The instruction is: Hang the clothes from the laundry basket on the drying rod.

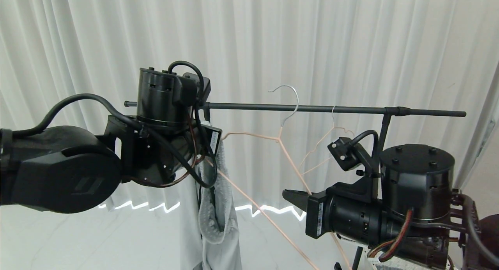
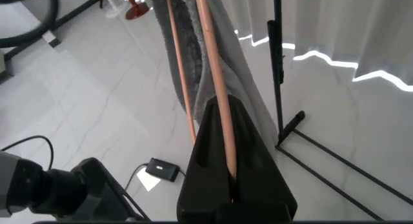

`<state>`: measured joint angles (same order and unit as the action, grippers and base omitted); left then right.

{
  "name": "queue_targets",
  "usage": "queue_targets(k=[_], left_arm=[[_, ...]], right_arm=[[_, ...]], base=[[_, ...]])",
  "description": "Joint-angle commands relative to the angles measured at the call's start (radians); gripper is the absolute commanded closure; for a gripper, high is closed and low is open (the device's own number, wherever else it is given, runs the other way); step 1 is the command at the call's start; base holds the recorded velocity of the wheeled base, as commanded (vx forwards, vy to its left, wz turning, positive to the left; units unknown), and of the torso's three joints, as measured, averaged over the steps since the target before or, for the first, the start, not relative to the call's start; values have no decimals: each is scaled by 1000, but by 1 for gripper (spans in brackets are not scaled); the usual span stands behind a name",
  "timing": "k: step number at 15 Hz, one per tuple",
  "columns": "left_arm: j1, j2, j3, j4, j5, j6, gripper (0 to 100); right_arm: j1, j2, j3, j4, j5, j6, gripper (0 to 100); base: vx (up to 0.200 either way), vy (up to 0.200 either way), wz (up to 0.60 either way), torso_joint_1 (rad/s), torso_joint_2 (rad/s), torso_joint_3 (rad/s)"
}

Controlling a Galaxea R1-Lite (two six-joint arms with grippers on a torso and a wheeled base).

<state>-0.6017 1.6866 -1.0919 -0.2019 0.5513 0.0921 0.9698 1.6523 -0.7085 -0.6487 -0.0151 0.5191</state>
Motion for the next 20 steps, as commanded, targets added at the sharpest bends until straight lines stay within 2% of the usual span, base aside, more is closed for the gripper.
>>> queue_targets(k=[1, 3, 9, 13, 15, 18, 20], left_arm=[[-38, -38, 15, -1, -5, 1, 100], [-73, -54, 30, -1, -17, 1, 100], [-144, -79, 49, -1, -154, 3, 100], [-178, -90, 50, -2, -208, -5, 100], [-184, -114, 67, -4, -211, -5, 100], [-198, -163, 110, -40, -234, 5, 100], [-216, -182, 121, -47, -240, 17, 100]], right_arm=[[17, 46, -9, 0, 0, -1, 100], [33, 67, -14, 0, 0, -7, 100], [63, 89, -14, 0, 0, -8, 100], [63, 81, -3, -9, -9, -8, 100], [58, 72, 37, -78, -31, -21, 100], [32, 63, 142, -236, -37, -149, 100], [3, 60, 153, -302, -36, -185, 100]], base=[[0, 0, 0, 0, 0, 0], [0, 0, 0, 0, 0, 0], [0, 0, 0, 0, 0, 0], [0, 0, 0, 0, 0, 0], [0, 0, 0, 0, 0, 0], [0, 0, 0, 0, 0, 0], [0, 0, 0, 0, 0, 0]])
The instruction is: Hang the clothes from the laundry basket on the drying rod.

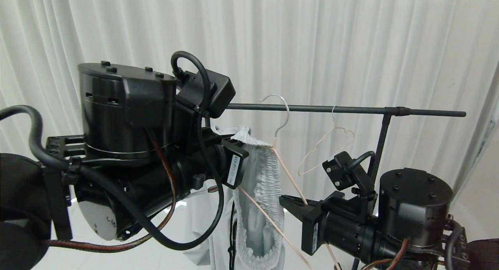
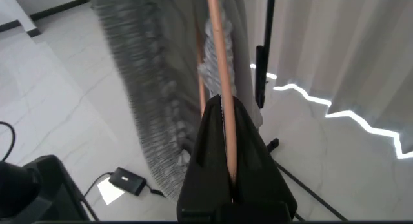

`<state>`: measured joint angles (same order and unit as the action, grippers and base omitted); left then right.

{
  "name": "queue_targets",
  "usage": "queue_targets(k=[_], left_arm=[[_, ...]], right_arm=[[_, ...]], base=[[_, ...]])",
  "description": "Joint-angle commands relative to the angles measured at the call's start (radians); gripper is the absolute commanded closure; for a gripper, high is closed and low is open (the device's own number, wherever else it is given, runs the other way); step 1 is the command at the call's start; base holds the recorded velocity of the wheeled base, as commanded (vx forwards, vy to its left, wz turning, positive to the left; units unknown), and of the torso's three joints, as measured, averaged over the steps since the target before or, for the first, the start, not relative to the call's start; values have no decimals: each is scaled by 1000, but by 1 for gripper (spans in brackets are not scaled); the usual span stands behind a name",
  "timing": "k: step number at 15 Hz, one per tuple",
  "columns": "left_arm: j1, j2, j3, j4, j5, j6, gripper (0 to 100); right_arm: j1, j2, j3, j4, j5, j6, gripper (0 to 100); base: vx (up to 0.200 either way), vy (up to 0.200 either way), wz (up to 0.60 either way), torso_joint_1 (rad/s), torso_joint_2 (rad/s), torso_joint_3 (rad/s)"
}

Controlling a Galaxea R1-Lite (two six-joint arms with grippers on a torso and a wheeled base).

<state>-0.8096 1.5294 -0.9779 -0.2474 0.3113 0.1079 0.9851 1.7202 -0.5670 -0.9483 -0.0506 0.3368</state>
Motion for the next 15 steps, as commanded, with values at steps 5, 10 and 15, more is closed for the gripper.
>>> queue_targets(k=[5, 10, 15], left_arm=[[-26, -37, 42, -1, 0, 13, 100], [-36, -38, 56, -3, 0, 24, 100], [-72, -49, 57, -3, 0, 61, 0]], right_arm=[[-22, -27, 9, -7, 0, -2, 100], [-19, -39, 26, -89, 11, -28, 100], [-16, -39, 44, -147, 12, -45, 100]], base=[[0, 0, 0, 0, 0, 0], [0, 0, 0, 0, 0, 0], [0, 0, 0, 0, 0, 0]])
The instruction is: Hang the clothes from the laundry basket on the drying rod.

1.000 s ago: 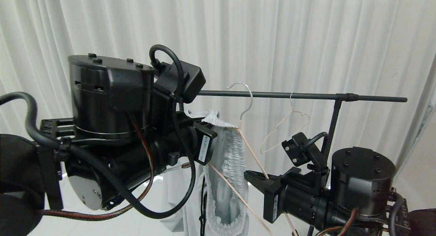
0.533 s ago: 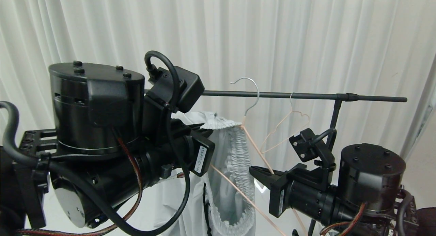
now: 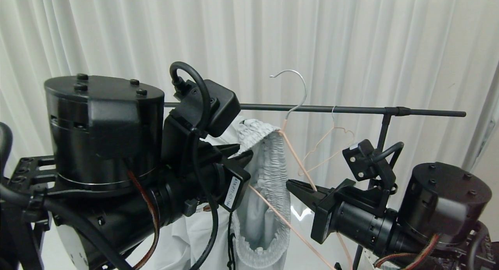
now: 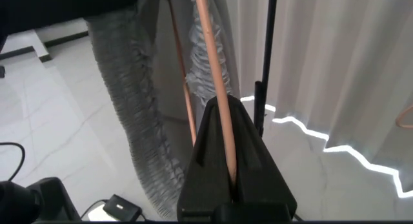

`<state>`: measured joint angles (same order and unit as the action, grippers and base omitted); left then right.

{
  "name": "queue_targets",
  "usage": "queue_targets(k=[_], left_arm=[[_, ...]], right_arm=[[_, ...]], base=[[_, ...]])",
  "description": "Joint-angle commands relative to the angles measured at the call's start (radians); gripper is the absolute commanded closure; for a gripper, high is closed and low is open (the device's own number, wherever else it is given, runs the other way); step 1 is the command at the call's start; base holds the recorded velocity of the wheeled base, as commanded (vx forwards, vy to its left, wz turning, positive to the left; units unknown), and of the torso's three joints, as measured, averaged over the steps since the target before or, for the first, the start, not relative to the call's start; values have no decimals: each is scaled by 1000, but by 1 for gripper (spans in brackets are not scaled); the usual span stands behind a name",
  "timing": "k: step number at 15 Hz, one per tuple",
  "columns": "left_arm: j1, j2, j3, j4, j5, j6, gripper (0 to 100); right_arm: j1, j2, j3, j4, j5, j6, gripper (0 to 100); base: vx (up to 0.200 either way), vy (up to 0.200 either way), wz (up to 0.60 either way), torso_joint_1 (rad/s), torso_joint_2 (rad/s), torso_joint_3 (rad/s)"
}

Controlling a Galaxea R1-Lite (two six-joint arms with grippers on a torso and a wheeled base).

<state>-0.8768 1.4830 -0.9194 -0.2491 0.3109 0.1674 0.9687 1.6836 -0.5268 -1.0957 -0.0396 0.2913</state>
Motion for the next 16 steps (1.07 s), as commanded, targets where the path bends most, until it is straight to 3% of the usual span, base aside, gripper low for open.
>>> queue_targets(k=[1, 5, 8, 9, 12, 14, 16], left_arm=[[-5, -3, -1, -1, 1, 3, 0], [-5, -41, 28, -1, -1, 3, 0], [-4, -121, 97, -1, -9, 21, 0], [1, -141, 117, -1, -9, 49, 0], [121, -202, 169, -1, -9, 251, 0], [144, -205, 172, -1, -19, 311, 0], [147, -187, 165, -7, -72, 342, 0]], right_arm=[[-1, -2, 5, -16, 0, -1, 100], [-10, -13, 21, -47, -3, -15, 100], [-88, -19, 31, -47, 10, -43, 100], [-104, -24, 44, -44, 20, -52, 100], [-119, -44, 88, -15, 52, -58, 100], [-116, -48, 90, 5, 60, -60, 100], [-102, -62, 88, 8, 133, -60, 100]], base=[[0, 0, 0, 0, 0, 0], [0, 0, 0, 0, 0, 0], [0, 0, 0, 0, 0, 0], [0, 0, 0, 0, 0, 0], [0, 0, 0, 0, 0, 0], [0, 0, 0, 0, 0, 0], [0, 0, 0, 0, 0, 0]])
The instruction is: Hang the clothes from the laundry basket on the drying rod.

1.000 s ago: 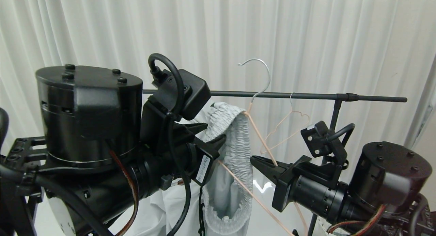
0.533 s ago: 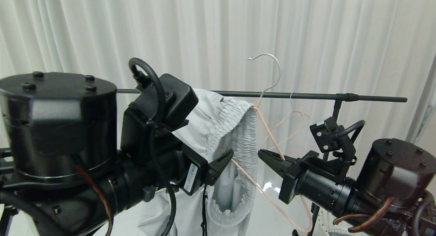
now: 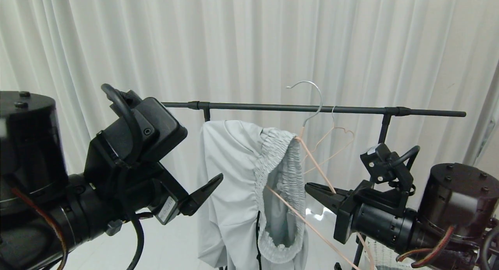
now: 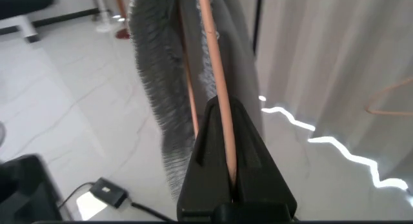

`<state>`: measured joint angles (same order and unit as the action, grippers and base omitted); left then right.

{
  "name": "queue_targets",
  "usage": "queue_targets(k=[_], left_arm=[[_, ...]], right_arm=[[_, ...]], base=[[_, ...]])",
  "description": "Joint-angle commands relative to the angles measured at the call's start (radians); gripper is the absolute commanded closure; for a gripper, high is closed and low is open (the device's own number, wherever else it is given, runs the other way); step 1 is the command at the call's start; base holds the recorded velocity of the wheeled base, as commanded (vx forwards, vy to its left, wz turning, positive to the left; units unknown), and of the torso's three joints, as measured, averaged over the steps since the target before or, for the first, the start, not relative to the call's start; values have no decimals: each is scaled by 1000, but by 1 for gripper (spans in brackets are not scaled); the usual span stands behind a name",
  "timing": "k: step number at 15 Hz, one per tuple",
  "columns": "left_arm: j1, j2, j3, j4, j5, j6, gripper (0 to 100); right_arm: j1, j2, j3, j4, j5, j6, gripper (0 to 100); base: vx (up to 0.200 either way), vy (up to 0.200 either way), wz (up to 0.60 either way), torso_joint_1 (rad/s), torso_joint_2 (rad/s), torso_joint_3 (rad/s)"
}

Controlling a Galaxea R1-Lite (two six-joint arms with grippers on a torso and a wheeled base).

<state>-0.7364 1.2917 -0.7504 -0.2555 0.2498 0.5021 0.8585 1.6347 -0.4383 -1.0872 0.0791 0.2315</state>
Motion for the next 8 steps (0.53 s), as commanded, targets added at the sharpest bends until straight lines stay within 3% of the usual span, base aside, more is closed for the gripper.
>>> queue_targets(k=[1, 3, 6, 8], left_arm=[[8, 12, -10, -1, -20, 10, 0], [26, 47, -37, -5, -53, 36, 0], [97, 101, -33, -56, -109, 170, 0], [104, 130, -30, -96, -135, 176, 0]], right_arm=[[14, -16, 0, 1, 27, 0, 100], [47, -19, 0, 21, 48, 0, 100], [71, -21, -8, 41, 71, -1, 100], [91, -21, -7, 41, 76, -1, 100]], base=[[0, 0, 0, 0, 0, 0], [0, 0, 0, 0, 0, 0], [0, 0, 0, 0, 0, 0], [0, 0, 0, 0, 0, 0]])
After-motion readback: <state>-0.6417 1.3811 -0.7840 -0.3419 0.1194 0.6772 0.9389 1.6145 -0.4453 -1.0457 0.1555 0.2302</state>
